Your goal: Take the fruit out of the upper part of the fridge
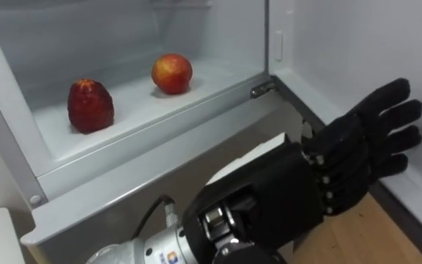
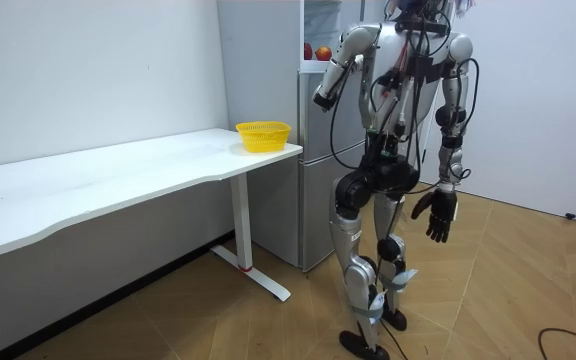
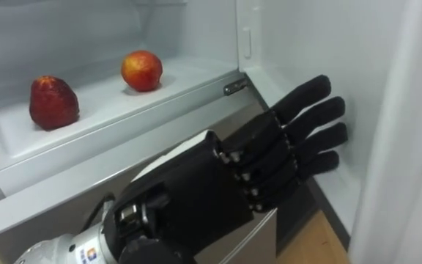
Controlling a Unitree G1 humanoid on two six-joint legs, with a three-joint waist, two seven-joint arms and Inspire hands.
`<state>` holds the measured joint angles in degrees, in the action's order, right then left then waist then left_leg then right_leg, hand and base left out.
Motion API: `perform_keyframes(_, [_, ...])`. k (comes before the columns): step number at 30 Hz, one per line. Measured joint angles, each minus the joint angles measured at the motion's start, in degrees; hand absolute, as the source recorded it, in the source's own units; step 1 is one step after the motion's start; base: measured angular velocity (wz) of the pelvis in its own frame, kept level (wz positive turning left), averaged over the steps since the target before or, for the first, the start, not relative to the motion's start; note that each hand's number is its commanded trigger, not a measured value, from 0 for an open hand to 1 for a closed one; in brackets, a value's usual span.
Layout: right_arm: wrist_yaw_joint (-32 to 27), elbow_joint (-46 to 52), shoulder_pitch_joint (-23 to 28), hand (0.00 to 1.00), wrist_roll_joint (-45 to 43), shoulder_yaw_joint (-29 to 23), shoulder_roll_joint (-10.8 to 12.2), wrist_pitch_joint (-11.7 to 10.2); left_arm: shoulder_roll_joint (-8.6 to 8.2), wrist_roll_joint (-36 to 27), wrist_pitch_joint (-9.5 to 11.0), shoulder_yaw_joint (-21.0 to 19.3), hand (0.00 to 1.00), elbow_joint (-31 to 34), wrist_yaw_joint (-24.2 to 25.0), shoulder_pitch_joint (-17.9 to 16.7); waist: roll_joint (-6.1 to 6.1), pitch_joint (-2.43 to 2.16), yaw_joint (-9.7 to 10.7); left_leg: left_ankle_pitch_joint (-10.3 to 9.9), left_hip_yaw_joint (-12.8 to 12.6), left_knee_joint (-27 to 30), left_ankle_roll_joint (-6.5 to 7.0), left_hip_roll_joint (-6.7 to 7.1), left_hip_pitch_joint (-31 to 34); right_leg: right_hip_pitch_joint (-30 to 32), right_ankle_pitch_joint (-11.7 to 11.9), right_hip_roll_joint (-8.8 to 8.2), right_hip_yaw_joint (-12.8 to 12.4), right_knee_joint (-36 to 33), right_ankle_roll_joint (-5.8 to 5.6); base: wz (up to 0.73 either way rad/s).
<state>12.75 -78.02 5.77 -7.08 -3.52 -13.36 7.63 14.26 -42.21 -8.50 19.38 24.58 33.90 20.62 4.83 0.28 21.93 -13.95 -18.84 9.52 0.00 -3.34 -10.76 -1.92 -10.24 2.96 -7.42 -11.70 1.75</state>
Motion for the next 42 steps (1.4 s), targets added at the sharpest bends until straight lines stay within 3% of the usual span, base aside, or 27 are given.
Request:
perform_keyframes(13, [0.59,0.42,-0.1,0.0,-0.96,0.0,-1.24,-0.04,-2.21,0.58,-0.02,3.88,0.0,-6.7,0.03,8.53,0.06,0.17,0.27,-0.01,-1.94,0.02,-0.01,-0.06,-0.67,-0.03,0.13,0.29,-1.28,0.01,0.07,-0.05])
perform_keyframes(18, [0.68,1.96,-0.23,0.0,-0.36,-0.03,-1.28,0.01,-2.86,0.47,0.11,4.58,0.0,-7.9,-1.6,9.44,0.16,0.22,2.2,-0.01,-1.83,-0.01,-0.01,0.0,-0.72,-0.07,0.16,0.49,-1.88,0.07,0.07,-0.07])
perform_keyframes(25, [0.56,2.07,-0.28,0.0,-0.01,-0.04,-1.38,0.7,-2.8,0.48,0.1,6.28,0.0,-8.84,-4.07,12.24,0.48,0.41,3.46,-0.01,-1.79,-0.01,-0.01,0.07,-0.78,0.14,0.19,0.93,-2.28,0.1,0.12,-0.02])
perform_keyframes(34, [0.36,1.73,-1.55,0.0,0.11,-0.04,-1.58,1.1,-2.76,1.16,0.11,6.33,0.0,-8.83,-4.71,12.41,0.52,0.48,3.95,-0.01,-1.57,-0.03,-0.01,-0.38,-0.58,0.32,0.39,1.13,-2.61,-0.11,0.46,-0.03])
perform_keyframes(38, [0.04,1.84,-1.5,0.0,0.53,0.02,-1.61,0.42,-2.37,2.36,0.12,6.19,0.0,-8.25,-4.74,12.41,0.48,0.5,3.3,-0.01,-1.34,-0.03,-0.02,-0.18,-0.66,0.03,0.39,0.95,-1.76,-0.06,0.46,0.07])
perform_keyframes(42, [-0.08,1.67,-1.36,0.0,0.55,-0.04,-1.58,-0.2,-0.33,3.81,0.11,3.88,0.0,-5.03,-4.76,12.41,0.55,0.45,1.01,-0.01,-0.02,0.0,-0.03,-0.13,0.42,0.97,0.48,0.71,-0.58,-0.13,0.45,0.13])
